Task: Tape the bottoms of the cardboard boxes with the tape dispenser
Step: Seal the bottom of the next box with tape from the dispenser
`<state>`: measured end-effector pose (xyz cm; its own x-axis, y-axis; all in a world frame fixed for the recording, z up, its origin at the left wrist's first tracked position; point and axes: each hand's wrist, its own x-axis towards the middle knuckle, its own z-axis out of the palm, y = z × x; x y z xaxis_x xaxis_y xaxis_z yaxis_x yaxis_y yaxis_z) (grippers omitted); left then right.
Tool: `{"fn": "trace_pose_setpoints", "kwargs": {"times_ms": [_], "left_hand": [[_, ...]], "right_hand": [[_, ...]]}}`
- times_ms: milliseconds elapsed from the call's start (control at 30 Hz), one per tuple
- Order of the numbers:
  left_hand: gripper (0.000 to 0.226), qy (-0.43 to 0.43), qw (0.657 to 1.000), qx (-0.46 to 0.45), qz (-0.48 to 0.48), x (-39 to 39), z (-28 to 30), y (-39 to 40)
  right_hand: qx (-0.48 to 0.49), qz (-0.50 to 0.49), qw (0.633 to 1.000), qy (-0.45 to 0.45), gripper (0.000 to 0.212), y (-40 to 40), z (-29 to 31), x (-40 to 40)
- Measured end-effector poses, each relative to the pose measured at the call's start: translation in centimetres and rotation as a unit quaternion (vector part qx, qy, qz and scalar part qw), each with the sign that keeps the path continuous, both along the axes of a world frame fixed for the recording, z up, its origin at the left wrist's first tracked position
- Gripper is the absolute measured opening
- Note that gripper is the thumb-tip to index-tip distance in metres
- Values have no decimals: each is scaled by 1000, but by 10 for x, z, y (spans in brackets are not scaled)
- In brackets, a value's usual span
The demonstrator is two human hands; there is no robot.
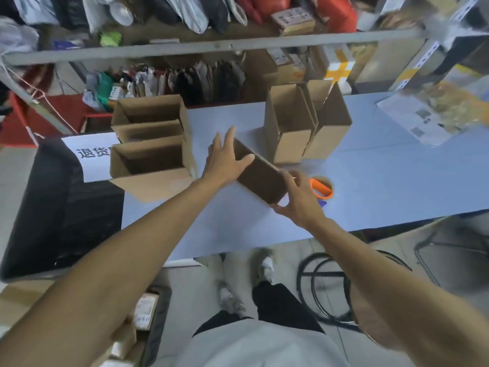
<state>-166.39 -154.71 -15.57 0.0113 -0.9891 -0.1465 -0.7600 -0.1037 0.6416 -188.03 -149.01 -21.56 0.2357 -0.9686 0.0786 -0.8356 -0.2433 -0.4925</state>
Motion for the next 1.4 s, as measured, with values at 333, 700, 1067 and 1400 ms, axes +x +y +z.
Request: {"fn": "trace_pose_setpoints", "kwargs": {"times_ms": [333,700,1067,1400], "left_hand": [[62,-140,982,123,-41,-7,-35,36],[100,-181,969,155,-69,-33,-83,65],[109,-214,963,154,-49,-114,-105,10],[83,-160,977,137,20,-164,-100,-12]], "right_hand": [[145,86,985,-41,85,23,-22,-20],[212,-77,957,-182,44,16,-29,-29],[228,-42,964,130,49,-72,-61,-91],[179,5,983,43,54,-104,-38,-147]]}}
